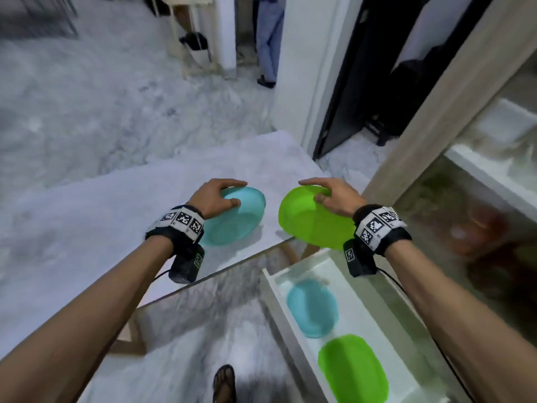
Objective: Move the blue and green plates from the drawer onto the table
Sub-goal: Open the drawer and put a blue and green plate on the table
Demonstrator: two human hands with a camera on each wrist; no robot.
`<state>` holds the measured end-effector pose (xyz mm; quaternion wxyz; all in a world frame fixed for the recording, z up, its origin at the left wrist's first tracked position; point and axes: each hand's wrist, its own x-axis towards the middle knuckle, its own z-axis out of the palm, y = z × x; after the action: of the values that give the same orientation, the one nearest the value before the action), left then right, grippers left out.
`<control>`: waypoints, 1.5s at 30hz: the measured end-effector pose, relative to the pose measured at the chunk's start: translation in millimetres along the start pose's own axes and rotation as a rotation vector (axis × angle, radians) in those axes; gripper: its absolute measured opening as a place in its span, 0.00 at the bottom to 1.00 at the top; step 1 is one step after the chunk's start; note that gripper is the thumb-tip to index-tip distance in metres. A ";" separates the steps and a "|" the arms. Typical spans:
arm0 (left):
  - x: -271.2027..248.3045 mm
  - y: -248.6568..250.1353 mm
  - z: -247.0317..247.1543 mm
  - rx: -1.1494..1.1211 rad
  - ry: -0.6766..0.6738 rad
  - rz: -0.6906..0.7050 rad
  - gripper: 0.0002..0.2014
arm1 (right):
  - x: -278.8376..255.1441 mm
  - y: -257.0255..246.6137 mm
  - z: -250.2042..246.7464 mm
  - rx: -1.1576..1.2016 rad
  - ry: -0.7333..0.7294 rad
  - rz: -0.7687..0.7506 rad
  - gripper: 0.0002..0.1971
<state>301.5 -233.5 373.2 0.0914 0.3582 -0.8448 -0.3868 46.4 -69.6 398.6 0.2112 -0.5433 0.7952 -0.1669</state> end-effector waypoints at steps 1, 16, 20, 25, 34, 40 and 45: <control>-8.9 -13.7 -16.4 0.009 0.049 -0.035 0.23 | 15.9 -21.8 4.5 -0.023 -0.003 -0.053 0.26; -66.6 -189.4 -52.9 0.275 0.440 -0.187 0.24 | 148.8 -164.5 177.3 -0.302 0.153 -0.516 0.31; -69.7 -215.8 -26.5 0.322 0.435 -0.152 0.24 | 150.2 -149.6 216.5 -0.396 0.133 -0.558 0.35; -74.5 -235.1 7.3 0.312 0.377 -0.184 0.26 | 139.2 -112.0 257.5 -0.369 0.007 -0.482 0.35; -78.0 -246.2 26.9 0.266 0.330 -0.263 0.24 | 136.6 -85.5 282.6 -0.359 -0.145 -0.419 0.32; -84.3 -247.4 35.2 0.253 0.329 -0.272 0.24 | 137.6 -80.5 287.3 -0.326 -0.152 -0.400 0.29; -85.7 -246.9 34.3 0.275 0.310 -0.277 0.24 | 137.3 -81.9 288.0 -0.331 -0.161 -0.390 0.29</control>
<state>480.9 -265.0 182.7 0.1166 0.5347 -0.8082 -0.2175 216.4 -237.3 171.7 0.1458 -0.7250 0.6725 -0.0283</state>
